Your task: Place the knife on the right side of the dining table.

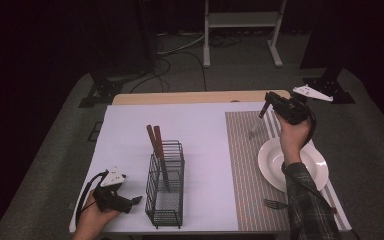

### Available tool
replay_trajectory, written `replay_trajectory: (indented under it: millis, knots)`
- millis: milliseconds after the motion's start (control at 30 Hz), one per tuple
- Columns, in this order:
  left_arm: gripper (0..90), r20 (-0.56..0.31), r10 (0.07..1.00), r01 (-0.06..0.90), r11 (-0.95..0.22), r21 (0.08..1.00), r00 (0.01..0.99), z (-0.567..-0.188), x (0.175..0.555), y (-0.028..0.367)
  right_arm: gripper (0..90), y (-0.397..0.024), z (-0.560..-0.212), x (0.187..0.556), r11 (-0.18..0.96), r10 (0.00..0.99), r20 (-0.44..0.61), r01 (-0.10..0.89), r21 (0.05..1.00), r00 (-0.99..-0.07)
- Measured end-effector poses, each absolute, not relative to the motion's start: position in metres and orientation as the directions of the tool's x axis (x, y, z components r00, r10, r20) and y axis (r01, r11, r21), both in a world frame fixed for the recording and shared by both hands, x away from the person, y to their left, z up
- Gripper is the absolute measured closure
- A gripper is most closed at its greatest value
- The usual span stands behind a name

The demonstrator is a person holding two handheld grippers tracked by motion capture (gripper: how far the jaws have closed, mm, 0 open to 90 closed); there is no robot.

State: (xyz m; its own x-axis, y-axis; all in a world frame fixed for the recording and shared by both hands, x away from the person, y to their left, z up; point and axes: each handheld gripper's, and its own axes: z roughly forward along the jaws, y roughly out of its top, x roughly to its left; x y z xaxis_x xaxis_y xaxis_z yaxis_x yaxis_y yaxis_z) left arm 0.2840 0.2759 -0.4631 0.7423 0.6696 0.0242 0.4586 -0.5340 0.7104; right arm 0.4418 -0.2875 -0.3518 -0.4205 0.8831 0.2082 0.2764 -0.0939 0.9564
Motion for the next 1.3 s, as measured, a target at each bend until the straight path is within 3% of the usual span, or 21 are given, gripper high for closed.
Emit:
replay_trajectory:
  millis: [1300]
  knots:
    - [0.0, 0.024, 0.67, 0.459, -0.534, 0.71, 0.742, -0.463, 0.284, 0.276, 66.3, -0.347, -0.378, 0.427, -0.135, 0.924, 0.252, 0.37, 0.919, -0.287]
